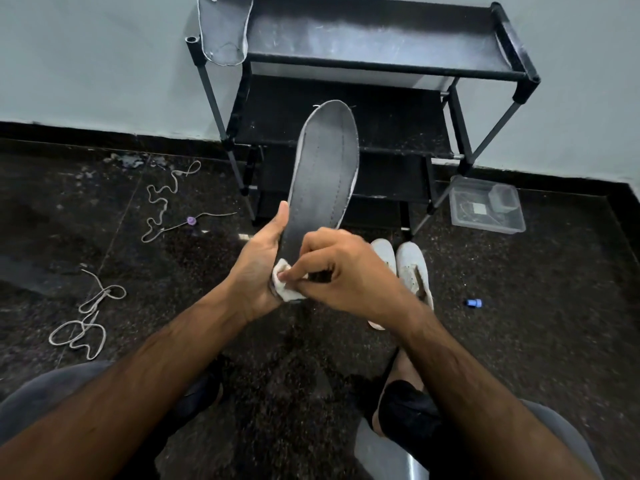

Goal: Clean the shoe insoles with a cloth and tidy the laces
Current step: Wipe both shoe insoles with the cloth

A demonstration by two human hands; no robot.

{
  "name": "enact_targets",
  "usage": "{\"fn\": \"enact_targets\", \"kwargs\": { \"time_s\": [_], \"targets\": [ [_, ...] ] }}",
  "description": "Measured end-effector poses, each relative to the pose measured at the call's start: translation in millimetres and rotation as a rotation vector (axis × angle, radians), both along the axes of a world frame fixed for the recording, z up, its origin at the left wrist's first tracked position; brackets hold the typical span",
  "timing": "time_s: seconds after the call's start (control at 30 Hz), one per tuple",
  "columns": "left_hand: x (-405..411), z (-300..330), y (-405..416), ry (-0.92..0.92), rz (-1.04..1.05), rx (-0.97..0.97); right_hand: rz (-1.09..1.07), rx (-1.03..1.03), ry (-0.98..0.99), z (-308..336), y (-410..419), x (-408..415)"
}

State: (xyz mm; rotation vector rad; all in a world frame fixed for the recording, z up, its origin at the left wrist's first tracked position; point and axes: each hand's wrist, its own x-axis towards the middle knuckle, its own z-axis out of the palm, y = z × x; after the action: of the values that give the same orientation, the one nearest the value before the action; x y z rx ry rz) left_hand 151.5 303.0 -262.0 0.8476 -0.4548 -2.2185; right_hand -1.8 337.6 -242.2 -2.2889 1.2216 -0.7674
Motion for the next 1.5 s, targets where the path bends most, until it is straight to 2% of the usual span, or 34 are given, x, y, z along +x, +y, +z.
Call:
{"fn": "enact_targets", "kwargs": {
  "time_s": [0.1, 0.17, 0.3, 0.4, 0.5, 0.63, 0.7, 0.77, 0.83, 0.9, 1.0, 1.07, 1.13, 1.23, 1.3, 1.33, 1.4, 1.5],
  "targets": [
    [-8.9, 3.5, 7.9, -0.012, -0.013, -0.002, -0.275, -0.209, 0.109, -0.7, -6.9, -12.6],
    [-12.1, 1.2, 9.8, -0.041, -0.012, -0.017, -0.370, -0.234, 0.118, -1.6, -5.0, -12.1],
    [-5.8, 0.7, 3.9, -0.040, -0.013, 0.022, -0.038, 0.039, -0.053, -4.2, 5.4, 4.2],
    [-3.3, -1.0, -1.0, -0.060, 0.046, 0.025, 0.081, 0.139, -0.039, -1.4, 3.5, 2.0],
    [-7.4, -2.8, -1.9, -0.036, 0.078, 0.007, -0.014, 0.006, 0.057, 1.0, -4.1, -16.4],
    [-13.2, -6.4, 3.1, -0.063, 0.132, -0.055, -0.307, -0.182, 0.138, -3.9, -8.0, -22.8],
    [-13.1, -7.9, 4.2, -0.082, 0.137, -0.086, -0.370, -0.249, 0.144, -6.2, -7.3, -15.2],
    [-9.7, -9.8, 3.3, -0.098, 0.140, -0.088, -0.265, -0.177, 0.103, -6.7, -5.8, -11.9],
    [-5.7, -12.8, 1.0, -0.080, 0.121, -0.088, -0.083, -0.002, 0.054, -7.2, -4.0, -12.1],
    [-4.0, -13.8, -0.5, -0.086, 0.106, -0.089, 0.008, 0.105, 0.039, -8.9, -3.6, -13.9],
    [-7.0, -10.9, -1.8, -0.087, 0.160, -0.095, -0.129, 0.108, -0.141, -7.6, -7.5, -19.0],
    [-9.5, -10.9, -0.2, -0.238, 0.146, -0.211, -0.321, 0.138, -0.375, -2.9, -11.1, -25.1],
    [-8.9, -12.9, 2.8, -0.446, 0.043, -0.390, -0.433, 0.276, -0.647, -0.7, -12.4, -29.2],
    [-8.3, -22.0, 3.6, -0.730, -0.122, -0.624, -0.416, 0.577, -1.002, -1.4, -11.7, -29.1],
    [-8.2, -28.1, 4.8, -1.096, -0.225, -0.798, -0.383, 0.730, -1.172, -2.8, -12.0, -30.0],
    [-8.4, -27.8, 7.6, -1.256, -0.246, -0.874, -0.391, 0.770, -1.215, -4.2, -13.0, -30.6],
    [-7.0, -28.0, 12.9, -1.418, -0.217, -0.985, -0.467, 0.799, -1.228, -7.2, -15.3, -31.1],
    [-7.4, -28.8, 15.4, -1.396, -0.240, -1.127, -0.602, 0.775, -1.183, -10.6, -17.8, -33.9]
  ]
}}
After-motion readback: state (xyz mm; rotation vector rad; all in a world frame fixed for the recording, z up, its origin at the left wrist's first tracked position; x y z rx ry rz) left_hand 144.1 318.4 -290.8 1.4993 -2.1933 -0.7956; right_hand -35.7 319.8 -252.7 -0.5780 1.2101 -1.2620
